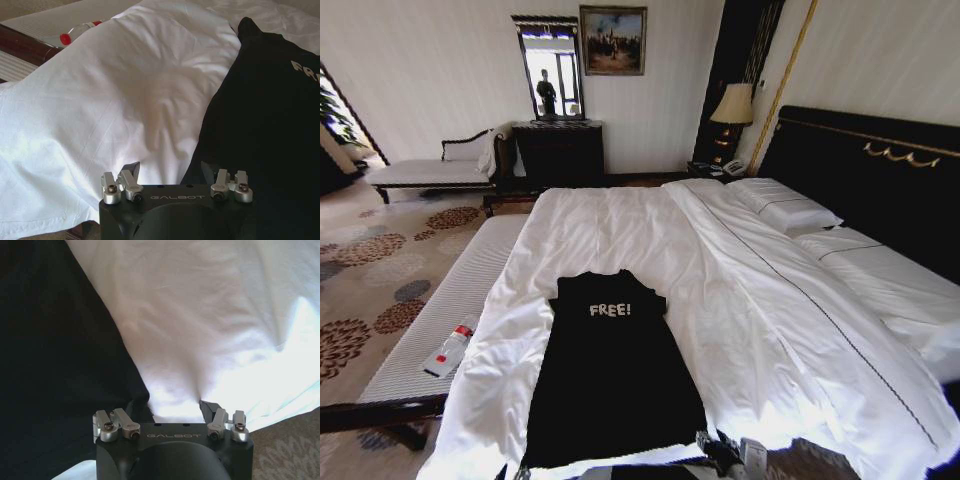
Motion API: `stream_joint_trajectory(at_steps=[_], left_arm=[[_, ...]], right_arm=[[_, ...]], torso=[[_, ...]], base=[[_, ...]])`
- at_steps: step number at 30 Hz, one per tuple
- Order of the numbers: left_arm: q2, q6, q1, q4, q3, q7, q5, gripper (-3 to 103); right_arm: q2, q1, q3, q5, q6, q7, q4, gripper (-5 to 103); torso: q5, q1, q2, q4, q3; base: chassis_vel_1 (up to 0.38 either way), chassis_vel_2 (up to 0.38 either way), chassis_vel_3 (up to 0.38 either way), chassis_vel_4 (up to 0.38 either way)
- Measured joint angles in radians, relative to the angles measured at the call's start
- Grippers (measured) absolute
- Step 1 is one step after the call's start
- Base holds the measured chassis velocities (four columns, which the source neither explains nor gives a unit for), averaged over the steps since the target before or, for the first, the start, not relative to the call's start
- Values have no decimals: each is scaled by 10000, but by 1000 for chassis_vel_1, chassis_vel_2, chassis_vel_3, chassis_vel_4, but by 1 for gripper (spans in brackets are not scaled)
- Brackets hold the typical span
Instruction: Fold the clothes on the bed.
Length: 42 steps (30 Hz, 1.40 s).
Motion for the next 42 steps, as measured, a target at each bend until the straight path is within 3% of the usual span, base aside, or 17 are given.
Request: stream_joint_trajectory(at_steps=[3,5,7,11,13,16,22,25,26,28,30,33,36,38,41,42], left_arm=[[93,-236,-157,-117,-284,13,319,87],[115,-278,-209,-160,-355,13,384,92],[170,-375,-410,-244,-555,51,619,99],[216,-594,-535,-250,-672,243,984,100],[182,-770,-609,-249,-805,371,1256,100],[143,-834,-661,-283,-894,414,1393,100],[206,-850,-872,-289,-820,537,1752,100],[605,-849,-993,37,-484,392,2517,100],[605,-849,-993,37,-484,392,2517,100],[1199,-804,-997,-114,-192,36,2679,100],[1238,-771,-999,-184,-157,24,2697,100],[1032,-570,-1110,-533,-58,-1,2967,100],[875,-470,-1183,-586,0,32,3119,100],[681,-346,-1353,-557,9,44,3427,100],[553,-221,-1426,-580,-20,18,3457,100],[415,-88,-1473,-705,-75,2,3415,100]], right_arm=[[-18,52,192,57,335,155,99,91],[-36,31,238,71,362,158,201,91],[-66,-137,531,129,614,157,604,99],[-249,-351,903,98,1253,125,940,100],[-680,-262,1216,-6,1760,17,1087,100],[-1015,30,1349,-98,1955,-95,1161,100],[-2674,1705,990,-482,2345,-407,947,100],[-4043,3370,325,-459,2557,-668,-107,100],[-4043,3370,325,-459,2557,-668,-107,100],[-4692,4505,-227,-679,2871,-1060,-1083,100],[-4824,4799,-397,-752,2944,-1133,-1332,100],[-5269,6522,-1937,-1092,3283,-1535,-2632,100],[-5238,7712,-2854,-916,3292,-1603,-3337,100],[-4829,9252,-4120,-185,3063,-1538,-4500,100],[-4414,10096,-4680,417,2772,-1353,-5235,100],[-3929,10829,-5116,704,2664,-1265,-5983,100]], torso=[[2,1,0,0,1],[2,1,0,1,1],[0,1,-1,1,1],[-2,1,0,-4,1],[-2,0,0,-3,1],[-1,0,0,2,0],[2,2,-1,0,1],[2,1,0,9,1],[2,1,0,9,1],[3,2,-1,-4,2],[3,2,-1,-8,2],[3,3,-2,-4,3],[-3,2,0,2,1],[5,2,-2,5,2],[-5,3,-2,3,2],[-1,4,-3,-3,3]], base=[[0,0,0,0],[0,0,0,0],[0,0,0,0],[0,0,0,0],[0,0,0,0],[0,0,0,0],[0,0,0,0],[0,0,0,0],[0,0,0,0],[0,0,0,0],[0,0,0,0],[0,0,0,0],[0,0,0,0],[0,0,0,0],[0,0,0,0],[0,0,0,0]])
